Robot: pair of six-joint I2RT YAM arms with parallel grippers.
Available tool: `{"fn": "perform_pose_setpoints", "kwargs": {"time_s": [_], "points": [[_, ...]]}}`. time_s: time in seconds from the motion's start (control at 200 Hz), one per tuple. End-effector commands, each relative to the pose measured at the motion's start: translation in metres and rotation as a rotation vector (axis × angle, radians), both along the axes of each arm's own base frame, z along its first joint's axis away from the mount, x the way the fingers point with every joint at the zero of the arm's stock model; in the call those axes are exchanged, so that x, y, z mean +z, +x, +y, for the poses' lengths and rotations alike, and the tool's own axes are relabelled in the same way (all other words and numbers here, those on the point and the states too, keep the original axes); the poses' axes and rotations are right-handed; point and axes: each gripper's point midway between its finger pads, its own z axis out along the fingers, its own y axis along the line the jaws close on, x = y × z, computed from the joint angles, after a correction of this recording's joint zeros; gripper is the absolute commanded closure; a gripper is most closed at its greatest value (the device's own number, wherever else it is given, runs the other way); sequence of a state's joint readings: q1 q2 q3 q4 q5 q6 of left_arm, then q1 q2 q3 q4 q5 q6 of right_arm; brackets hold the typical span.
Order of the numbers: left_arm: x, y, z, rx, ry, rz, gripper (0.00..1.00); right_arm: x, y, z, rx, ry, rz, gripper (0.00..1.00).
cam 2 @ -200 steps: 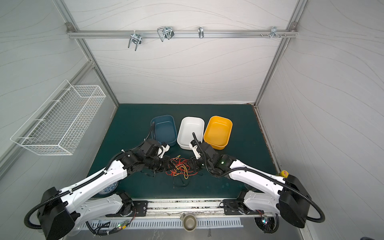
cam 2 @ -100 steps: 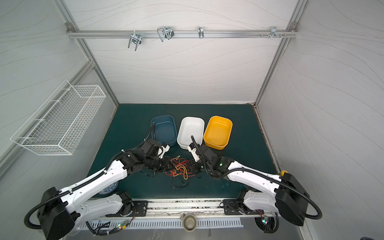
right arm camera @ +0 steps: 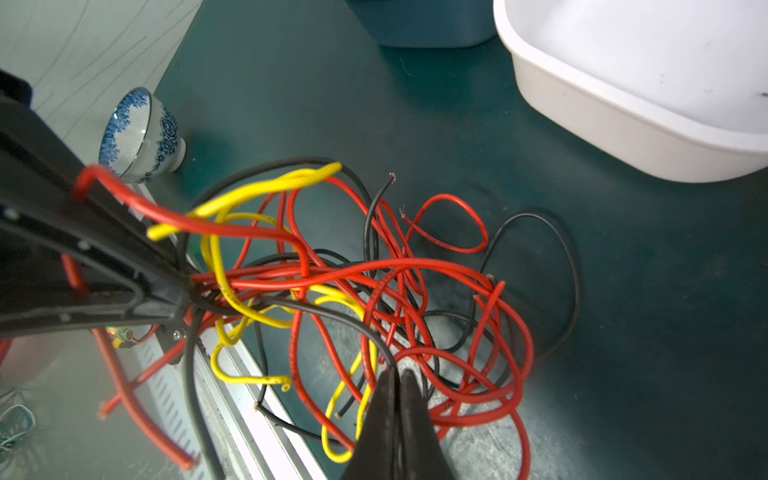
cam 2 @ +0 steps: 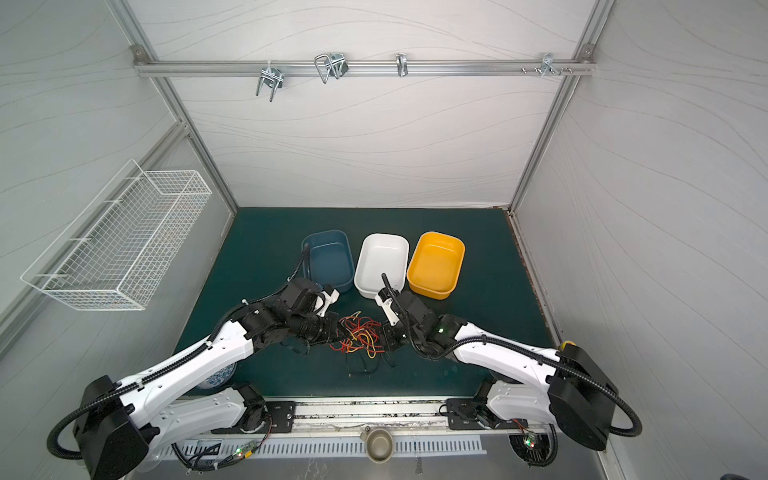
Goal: Untangle the cables
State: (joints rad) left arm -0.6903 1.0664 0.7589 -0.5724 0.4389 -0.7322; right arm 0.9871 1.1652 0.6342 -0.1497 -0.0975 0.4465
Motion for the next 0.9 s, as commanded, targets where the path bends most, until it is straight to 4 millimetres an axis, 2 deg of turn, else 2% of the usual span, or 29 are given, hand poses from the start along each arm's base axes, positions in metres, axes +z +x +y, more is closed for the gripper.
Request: {"fn": "perform_pose_setpoints", "kwargs": {"time_s": [0.0,0.06,0.19,0.435,0.615,0.895], "points": [[0.021,0.002,-0.008,-0.032,-0.052,-0.054,1.00,0.010,-0.004,0.003,0.029,0.039,-0.023,0.74],[0.022,0.002,-0.009,-0.033,-0.057,-0.050,1.00,0.009,-0.004,0.003,0.027,0.038,-0.022,0.69],[0.024,0.001,-0.010,-0.038,-0.066,-0.052,1.00,0.007,-0.004,0.005,0.027,0.038,-0.013,0.71],[0.027,-0.001,-0.005,-0.040,-0.056,-0.069,1.00,0.006,0.000,0.000,-0.002,0.015,-0.019,0.99],[0.018,-0.003,0.006,-0.038,0.015,-0.078,1.00,0.025,0.010,-0.022,-0.082,-0.019,-0.101,1.00],[0.010,-0.005,0.025,-0.121,0.201,-0.065,1.00,0.053,0.026,-0.073,-0.231,-0.051,-0.142,1.00]]}}
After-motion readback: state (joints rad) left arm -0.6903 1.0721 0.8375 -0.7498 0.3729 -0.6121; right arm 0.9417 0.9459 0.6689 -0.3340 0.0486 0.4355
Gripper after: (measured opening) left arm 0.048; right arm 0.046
